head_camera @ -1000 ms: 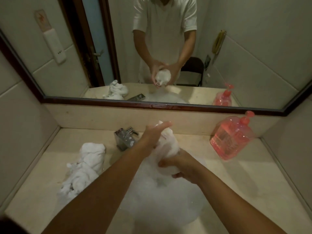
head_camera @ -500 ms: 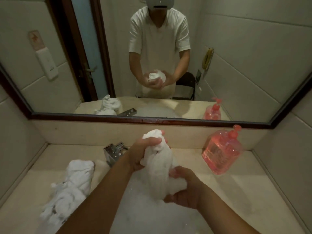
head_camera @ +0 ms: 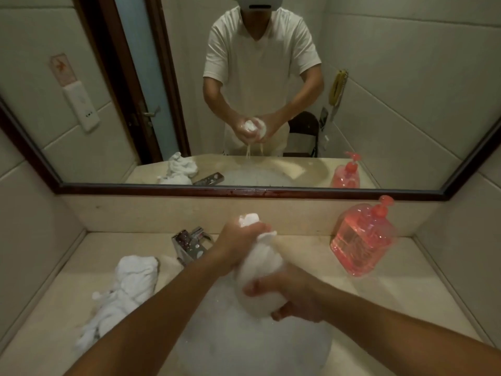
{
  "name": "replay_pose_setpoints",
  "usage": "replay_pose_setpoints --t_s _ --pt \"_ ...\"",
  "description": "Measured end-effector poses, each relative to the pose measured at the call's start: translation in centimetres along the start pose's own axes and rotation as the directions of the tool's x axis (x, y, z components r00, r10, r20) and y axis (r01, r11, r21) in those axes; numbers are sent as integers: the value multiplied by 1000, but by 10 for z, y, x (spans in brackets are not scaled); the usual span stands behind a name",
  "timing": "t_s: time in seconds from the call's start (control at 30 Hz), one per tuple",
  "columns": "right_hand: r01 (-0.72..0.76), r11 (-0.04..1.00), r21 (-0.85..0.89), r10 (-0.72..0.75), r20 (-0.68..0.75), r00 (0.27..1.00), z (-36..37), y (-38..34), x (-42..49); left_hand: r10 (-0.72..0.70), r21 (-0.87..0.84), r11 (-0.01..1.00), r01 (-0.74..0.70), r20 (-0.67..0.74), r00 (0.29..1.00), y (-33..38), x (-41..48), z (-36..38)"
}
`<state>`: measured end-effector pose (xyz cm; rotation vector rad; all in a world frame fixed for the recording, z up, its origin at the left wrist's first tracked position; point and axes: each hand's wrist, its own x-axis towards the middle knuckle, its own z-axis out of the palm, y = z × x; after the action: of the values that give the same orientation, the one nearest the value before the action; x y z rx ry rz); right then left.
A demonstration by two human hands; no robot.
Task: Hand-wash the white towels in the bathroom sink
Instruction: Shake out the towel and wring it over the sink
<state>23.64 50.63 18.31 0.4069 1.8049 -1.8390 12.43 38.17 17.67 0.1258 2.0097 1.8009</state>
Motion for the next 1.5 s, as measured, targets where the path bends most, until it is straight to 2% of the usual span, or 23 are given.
replay_pose_setpoints --t_s 0.1,0.2,0.33,0.43,0.53,0.63,0.7,0.77,0.83,0.93,1.03,1.07,1.13,1.17,1.23,1.3,1.33,1.37,1.5 --pt "47 994 -100 -61 -147 987 6 19 11 93 112 990 -82 -100 991 -13 0 7" --pt "65 981 -183 -110 -248 962 8 24 21 132 188 977 -98 -173 976 -22 3 12" --pt "87 976 -202 -138 -255 957 5 27 28 130 197 977 -87 -219 967 -27 9 16" --pt "108 976 -188 -145 -194 970 -4 22 26 152 213 971 -105 -221 963 -22 10 15" --pt "171 956 -240 -220 -196 955 -12 12 25 125 92 990 -106 -232 965 -12 12 11" --pt "254 889 -381 -370 -269 889 -13 7 29 137 43 991 -130 -269 953 -5 14 12" --pt "198 817 -541 -395 -275 876 -7 5 40 101 -39 992 -121 -340 935 -2 15 16" --pt "95 716 -691 -411 -309 858 -2 9 54 -30 -196 979 -54 -399 917 2 13 21" --pt "47 703 -709 -424 -366 829 0 11 57 -117 -287 958 -1 -396 911 4 13 26" --pt "115 766 -633 -422 -359 832 -4 6 38 -127 -279 959 43 -291 948 18 5 25" --pt "312 891 -329 -402 -256 879 -17 -6 17 9 -179 984 -14 -25 1000 28 -1 6" --pt "327 923 -202 -368 -216 904 -21 -10 11 71 -184 980 -70 -3 997 25 1 -3" --pt "243 964 105 -230 -122 965 -29 -13 -1 114 -311 944 -113 -14 993 15 7 -18" --pt "195 949 249 -191 -40 981 -32 -13 -4 110 -399 912 -99 4 994 13 7 -21" --pt "79 888 454 -177 176 968 -32 -10 -7 104 -535 845 13 188 977 12 5 -18" --pt "-4 837 547 -212 332 919 -29 -8 -5 141 -588 797 142 408 902 18 1 -8" --pt "-40 815 578 -218 371 903 -27 -6 -3 167 -587 793 162 464 870 19 2 -4" --pt "-56 802 595 -228 390 892 -26 -4 -2 179 -580 798 165 489 854 21 5 -2" --pt "-54 814 578 -251 433 866 -32 4 -2 151 -479 874 80 424 893 30 10 -5"
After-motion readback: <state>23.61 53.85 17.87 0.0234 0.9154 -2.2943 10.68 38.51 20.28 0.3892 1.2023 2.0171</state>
